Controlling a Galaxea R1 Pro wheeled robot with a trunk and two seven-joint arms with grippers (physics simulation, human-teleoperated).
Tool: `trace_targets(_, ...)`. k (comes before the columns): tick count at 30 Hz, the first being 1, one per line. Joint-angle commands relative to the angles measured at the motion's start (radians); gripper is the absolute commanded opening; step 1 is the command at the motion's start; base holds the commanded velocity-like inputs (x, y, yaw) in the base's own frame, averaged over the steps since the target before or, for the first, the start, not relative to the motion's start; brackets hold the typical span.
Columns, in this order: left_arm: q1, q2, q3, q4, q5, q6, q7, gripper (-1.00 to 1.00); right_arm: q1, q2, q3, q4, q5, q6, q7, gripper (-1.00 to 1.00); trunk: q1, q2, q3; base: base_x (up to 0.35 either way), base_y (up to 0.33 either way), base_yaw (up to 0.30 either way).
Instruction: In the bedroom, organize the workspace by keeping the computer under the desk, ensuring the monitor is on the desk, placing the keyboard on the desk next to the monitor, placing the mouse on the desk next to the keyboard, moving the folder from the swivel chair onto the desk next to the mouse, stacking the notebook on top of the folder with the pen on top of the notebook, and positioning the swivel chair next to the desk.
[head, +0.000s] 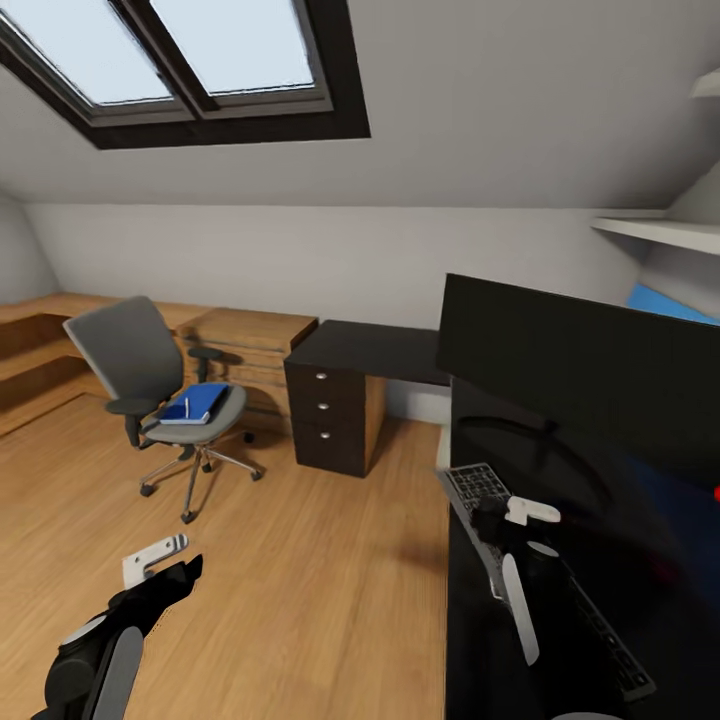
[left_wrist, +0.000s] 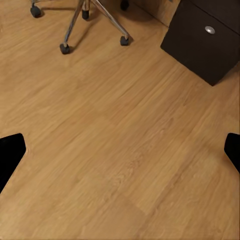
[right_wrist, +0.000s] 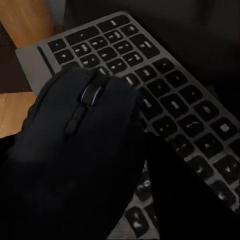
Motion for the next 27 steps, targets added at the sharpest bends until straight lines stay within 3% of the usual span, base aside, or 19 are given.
trace_targets(1, -0.001, 0.0, 0.0, -0.001, 0.011, 0.004, 0.007, 1.0, 0.0, 0.001, -0.001, -0.002, -0.001, 0.005, -0.002, -1.0, 0.0, -0.001, 0.0, 0.222, 0.266, 0.179)
trace_targets(15, -0.001, -0.002, 0.0, -0.001, 0.011, 0.004, 0.007, 1.0, 0.0, 0.0, 0.0, -0.003, -0.001, 0.005, -0.001, -1.0, 0.0, -0.001, 0.018, 0.225, 0.268, 0.052)
trace_targets(27, -0.001, -0.002, -0.001, -0.001, 0.009, 0.004, 0.007, 1.0, 0.0, 0.0, -0.002, -0.003, -0.001, 0.005, -0.002, -1.0, 0.0, -0.001, 0.02, 0.241, 0.261, 0.009)
